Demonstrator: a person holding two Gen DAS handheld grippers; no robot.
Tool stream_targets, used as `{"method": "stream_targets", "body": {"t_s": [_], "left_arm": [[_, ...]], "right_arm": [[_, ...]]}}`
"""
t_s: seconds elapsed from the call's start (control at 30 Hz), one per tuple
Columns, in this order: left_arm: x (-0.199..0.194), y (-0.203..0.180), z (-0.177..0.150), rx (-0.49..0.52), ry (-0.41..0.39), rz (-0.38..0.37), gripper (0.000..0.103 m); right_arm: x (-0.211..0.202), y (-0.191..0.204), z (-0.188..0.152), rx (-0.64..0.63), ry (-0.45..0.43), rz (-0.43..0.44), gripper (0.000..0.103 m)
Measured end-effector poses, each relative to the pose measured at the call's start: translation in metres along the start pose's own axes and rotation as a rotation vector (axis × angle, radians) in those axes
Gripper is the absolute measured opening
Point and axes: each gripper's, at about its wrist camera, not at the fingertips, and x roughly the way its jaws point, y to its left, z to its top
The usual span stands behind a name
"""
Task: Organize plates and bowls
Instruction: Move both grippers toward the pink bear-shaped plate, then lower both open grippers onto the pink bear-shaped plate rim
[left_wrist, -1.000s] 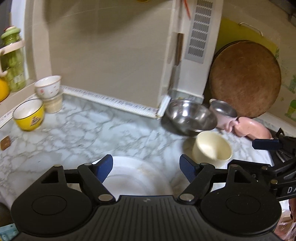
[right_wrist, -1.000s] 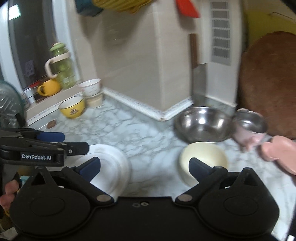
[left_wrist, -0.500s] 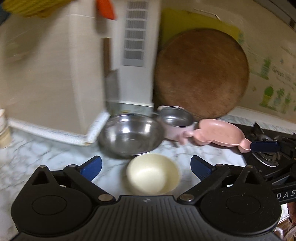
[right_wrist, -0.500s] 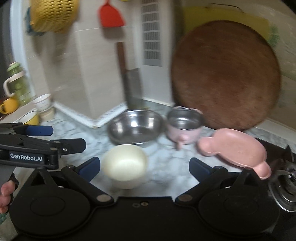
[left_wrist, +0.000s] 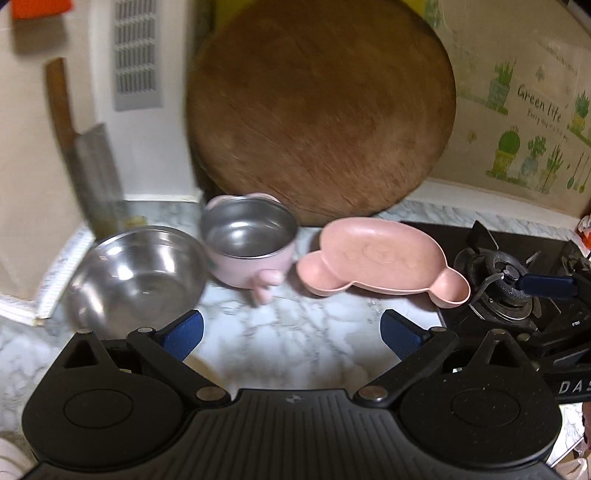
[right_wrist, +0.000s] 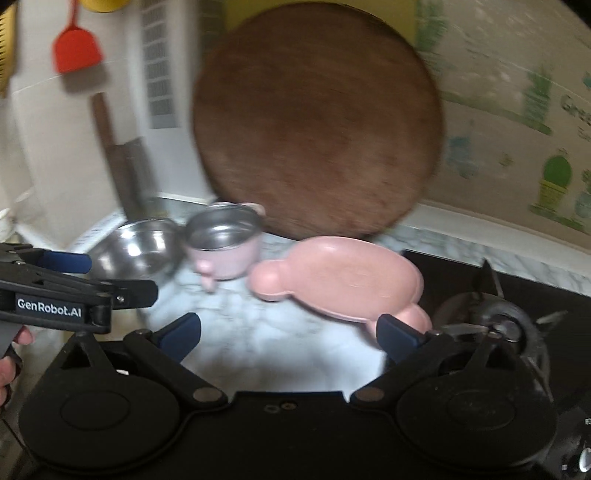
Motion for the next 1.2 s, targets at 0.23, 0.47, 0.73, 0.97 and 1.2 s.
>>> {"method": "stream_targets", "body": {"t_s": [0.23, 0.47, 0.73, 0.97, 1.2], "left_arm": [[0.049, -0.028, 0.012, 0.036, 0.026, 0.009, 0.103], [0.082, -0.045, 0.019, 0.055, 0.043, 0.036, 0.102], [0.112, -0.037, 0.023, -0.036, 0.101, 0.037, 0.095], [0.121, -0.033, 0.028, -0.098, 0.153, 0.002, 0.082], [0.112, -0.051, 0.043, -0.061, 0.164, -0.076, 0.078]], "right_arm": [[0.028, -0.051, 0.001, 0.061, 0.043, -0.065, 0.096], [0.06, -0.08, -0.001, 0.099, 0.121, -0.089, 0.084], [0.082, -0.111, -0.006, 0.195, 0.173, -0.119, 0.069], [0.092, -0.125, -0.003, 0.243, 0.196, -0.109, 0.062], [0.091, -0.123, 0.004, 0.239, 0.266, -0.067, 0.057]]}}
